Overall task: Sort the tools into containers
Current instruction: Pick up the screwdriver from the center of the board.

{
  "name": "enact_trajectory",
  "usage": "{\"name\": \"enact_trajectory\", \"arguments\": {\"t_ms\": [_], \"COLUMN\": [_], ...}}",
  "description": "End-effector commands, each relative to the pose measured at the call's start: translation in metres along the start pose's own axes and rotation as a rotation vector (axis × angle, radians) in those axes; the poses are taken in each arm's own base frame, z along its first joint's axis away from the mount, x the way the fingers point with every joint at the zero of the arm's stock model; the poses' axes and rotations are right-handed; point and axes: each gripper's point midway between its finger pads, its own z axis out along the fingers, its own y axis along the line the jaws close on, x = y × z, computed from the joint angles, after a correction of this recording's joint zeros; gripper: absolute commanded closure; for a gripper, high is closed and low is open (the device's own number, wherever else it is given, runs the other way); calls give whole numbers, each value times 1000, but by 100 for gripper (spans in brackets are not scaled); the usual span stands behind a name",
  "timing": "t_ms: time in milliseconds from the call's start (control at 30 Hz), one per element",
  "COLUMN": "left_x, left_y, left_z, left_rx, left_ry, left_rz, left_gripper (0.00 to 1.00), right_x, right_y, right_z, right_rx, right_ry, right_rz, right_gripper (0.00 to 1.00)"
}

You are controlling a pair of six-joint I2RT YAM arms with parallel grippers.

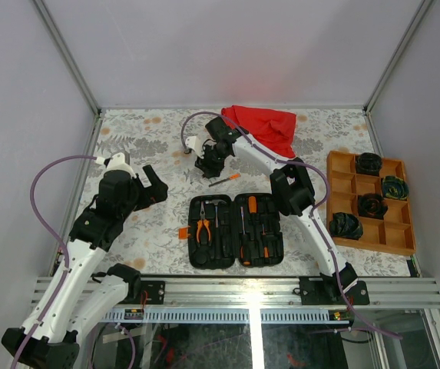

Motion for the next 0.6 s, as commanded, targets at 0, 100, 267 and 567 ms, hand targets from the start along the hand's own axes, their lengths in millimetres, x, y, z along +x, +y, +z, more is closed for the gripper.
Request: {"name": "enact_trajectory", "arguments": {"t_ms": [0, 100, 267, 567], "left_x": [-7, -7, -7, -10], "left_y": [-1, -1, -1, -1], "left_z": [2, 2, 2, -1], "left_rx": [6, 7, 8, 13], "left_ry": [-35, -34, -37, -54], "left_rz": [4, 4, 2, -2], "left_gripper": [2, 2, 2, 2], "right_x": [8, 11, 12, -7], "right_y": [-7, -6, -2, -17], "right_z": [1, -2, -11, -40], "right_rx": [35, 34, 42, 177], "right_ry": [31, 49, 66, 36], "right_rz": [13, 22, 40, 123], "right_gripper": [53, 64, 78, 97]}}
